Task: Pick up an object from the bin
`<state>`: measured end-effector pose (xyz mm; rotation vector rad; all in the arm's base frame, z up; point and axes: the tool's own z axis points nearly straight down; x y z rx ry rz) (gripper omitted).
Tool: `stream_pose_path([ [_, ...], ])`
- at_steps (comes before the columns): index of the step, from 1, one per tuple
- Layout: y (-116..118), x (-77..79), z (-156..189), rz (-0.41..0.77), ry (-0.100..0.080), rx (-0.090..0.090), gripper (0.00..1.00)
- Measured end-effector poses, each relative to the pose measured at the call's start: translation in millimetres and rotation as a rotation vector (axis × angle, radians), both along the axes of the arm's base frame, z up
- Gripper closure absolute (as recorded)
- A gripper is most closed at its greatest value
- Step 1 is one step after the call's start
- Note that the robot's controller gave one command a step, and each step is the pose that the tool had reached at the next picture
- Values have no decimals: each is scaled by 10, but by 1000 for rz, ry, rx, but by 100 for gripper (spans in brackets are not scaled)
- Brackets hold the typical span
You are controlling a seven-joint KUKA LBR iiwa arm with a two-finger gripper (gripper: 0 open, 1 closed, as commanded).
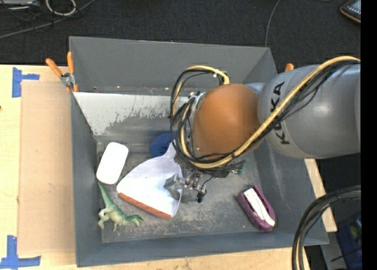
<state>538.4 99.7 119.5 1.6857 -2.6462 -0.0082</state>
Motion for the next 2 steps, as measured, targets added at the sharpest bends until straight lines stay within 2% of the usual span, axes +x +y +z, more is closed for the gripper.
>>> stream_pose_path([
  [1, 2, -17, 385, -2, 7, -1, 100],
  [2, 7, -18, 590, -5, 9, 0, 100],
])
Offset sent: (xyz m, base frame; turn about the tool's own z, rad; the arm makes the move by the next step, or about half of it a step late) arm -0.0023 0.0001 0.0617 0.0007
